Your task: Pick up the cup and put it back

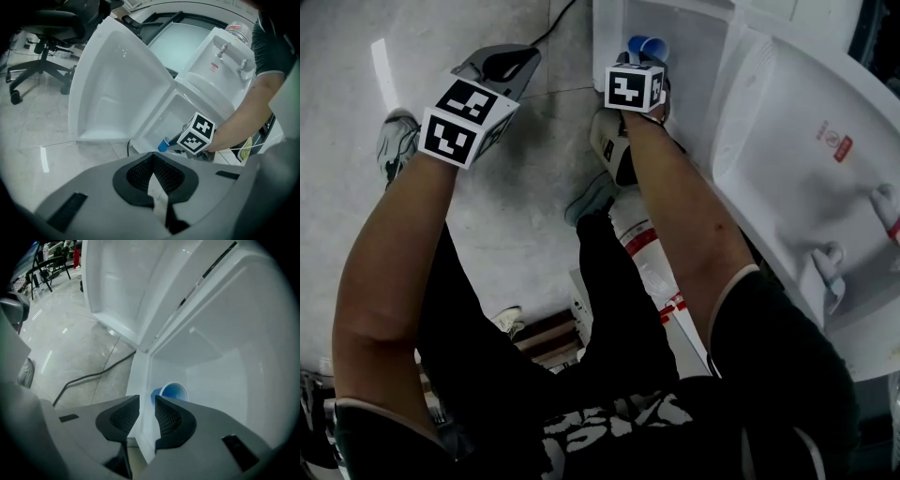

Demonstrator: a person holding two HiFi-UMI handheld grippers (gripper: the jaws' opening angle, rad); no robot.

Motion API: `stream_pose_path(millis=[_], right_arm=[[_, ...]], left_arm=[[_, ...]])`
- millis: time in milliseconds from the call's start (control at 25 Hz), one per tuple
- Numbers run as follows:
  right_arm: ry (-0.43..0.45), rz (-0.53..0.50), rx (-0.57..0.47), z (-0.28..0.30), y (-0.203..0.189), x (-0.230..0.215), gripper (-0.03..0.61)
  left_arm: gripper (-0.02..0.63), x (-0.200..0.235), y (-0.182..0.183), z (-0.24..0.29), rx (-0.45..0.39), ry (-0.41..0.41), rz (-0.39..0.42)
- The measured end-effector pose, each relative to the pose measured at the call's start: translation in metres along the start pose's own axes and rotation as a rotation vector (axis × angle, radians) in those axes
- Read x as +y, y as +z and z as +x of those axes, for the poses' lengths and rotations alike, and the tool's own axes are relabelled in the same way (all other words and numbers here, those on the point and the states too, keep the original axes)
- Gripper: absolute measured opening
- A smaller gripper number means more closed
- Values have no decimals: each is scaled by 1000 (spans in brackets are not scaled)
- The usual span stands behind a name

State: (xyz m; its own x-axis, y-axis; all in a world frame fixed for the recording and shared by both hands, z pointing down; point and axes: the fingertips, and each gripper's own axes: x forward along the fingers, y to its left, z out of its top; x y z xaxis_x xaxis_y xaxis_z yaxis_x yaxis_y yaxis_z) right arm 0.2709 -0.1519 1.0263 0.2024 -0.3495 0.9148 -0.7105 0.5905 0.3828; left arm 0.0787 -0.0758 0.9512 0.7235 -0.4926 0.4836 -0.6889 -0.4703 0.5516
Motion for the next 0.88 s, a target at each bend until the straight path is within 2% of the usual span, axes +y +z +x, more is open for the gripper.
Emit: stream_pose_path(millis=[240, 400, 560, 760, 880], right_arm=[[62, 6, -39, -51, 10, 27, 126], [134, 12, -31, -110, 1, 43, 116], [219, -27, -68, -174, 4, 57, 106], [325, -141, -140, -294, -3, 61, 75], [418, -236, -222, -378, -9, 67, 71]], left_arm=[[8, -19, 19, -37, -6, 27, 4], [8, -47, 34, -75, -5, 49, 3], [8, -66, 61, -115, -17, 95, 7], [9, -138, 119, -172, -53, 91, 11], [8, -190, 163, -203, -89, 81, 42]])
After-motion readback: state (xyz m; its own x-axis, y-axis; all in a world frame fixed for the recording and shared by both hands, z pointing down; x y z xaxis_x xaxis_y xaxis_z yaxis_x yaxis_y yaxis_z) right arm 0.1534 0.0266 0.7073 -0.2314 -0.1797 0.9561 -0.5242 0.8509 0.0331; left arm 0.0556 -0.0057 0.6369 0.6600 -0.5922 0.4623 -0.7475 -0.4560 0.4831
